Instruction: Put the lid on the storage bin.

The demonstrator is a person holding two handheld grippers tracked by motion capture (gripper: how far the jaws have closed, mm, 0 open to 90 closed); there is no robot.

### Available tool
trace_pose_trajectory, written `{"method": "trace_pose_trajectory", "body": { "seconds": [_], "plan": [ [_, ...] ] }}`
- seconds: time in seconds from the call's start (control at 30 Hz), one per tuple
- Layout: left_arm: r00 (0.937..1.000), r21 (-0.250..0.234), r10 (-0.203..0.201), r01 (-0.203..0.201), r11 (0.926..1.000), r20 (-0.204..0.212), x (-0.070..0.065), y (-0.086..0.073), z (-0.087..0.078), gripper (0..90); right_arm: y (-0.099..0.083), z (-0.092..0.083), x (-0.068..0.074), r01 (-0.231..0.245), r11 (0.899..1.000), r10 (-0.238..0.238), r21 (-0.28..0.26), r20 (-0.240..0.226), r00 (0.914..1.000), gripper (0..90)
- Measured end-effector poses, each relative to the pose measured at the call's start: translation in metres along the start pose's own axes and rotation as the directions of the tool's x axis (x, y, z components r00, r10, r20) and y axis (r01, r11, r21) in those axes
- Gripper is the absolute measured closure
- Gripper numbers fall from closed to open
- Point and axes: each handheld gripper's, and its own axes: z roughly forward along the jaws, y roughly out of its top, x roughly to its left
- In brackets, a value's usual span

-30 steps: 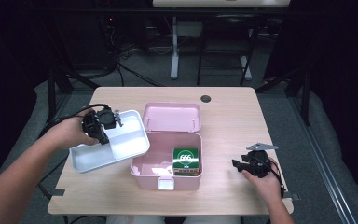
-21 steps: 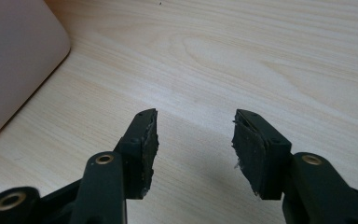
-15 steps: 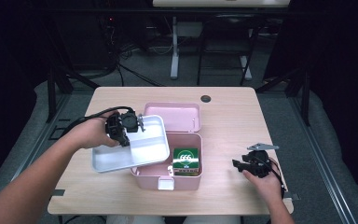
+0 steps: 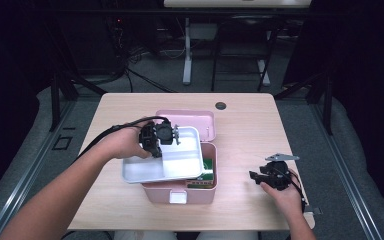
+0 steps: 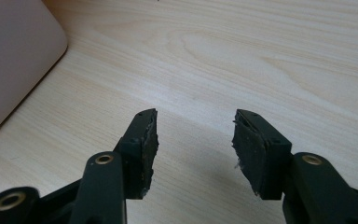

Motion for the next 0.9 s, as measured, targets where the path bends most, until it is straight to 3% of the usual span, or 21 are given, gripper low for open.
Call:
{"method": "trace_pose_trajectory", "body": {
  "seconds": [0.33,0.7,0.9],
  "plan": [
    [0.9981,-0.013,0.062,-0.062,0.998,-0.001,-0.005,0.021,0.012,89.4,-0.001,0.0,-0.001,-0.005,1.0,0.005,-0.003,-0.002,1.0,49.0],
    [0.9957,-0.038,0.092,-0.091,0.9951,0.014,-0.01,0.032,0.025,89.4,-0.001,0.001,-0.001,-0.001,1.0,0.001,0.008,-0.005,1.0,49.0],
    [0.9944,-0.017,0.105,-0.104,0.9944,0.017,-0.011,0.035,0.032,89.3,-0.002,0.002,-0.001,0.002,1.0,-0.002,0.009,-0.008,1.0,49.0]
  ]
}}
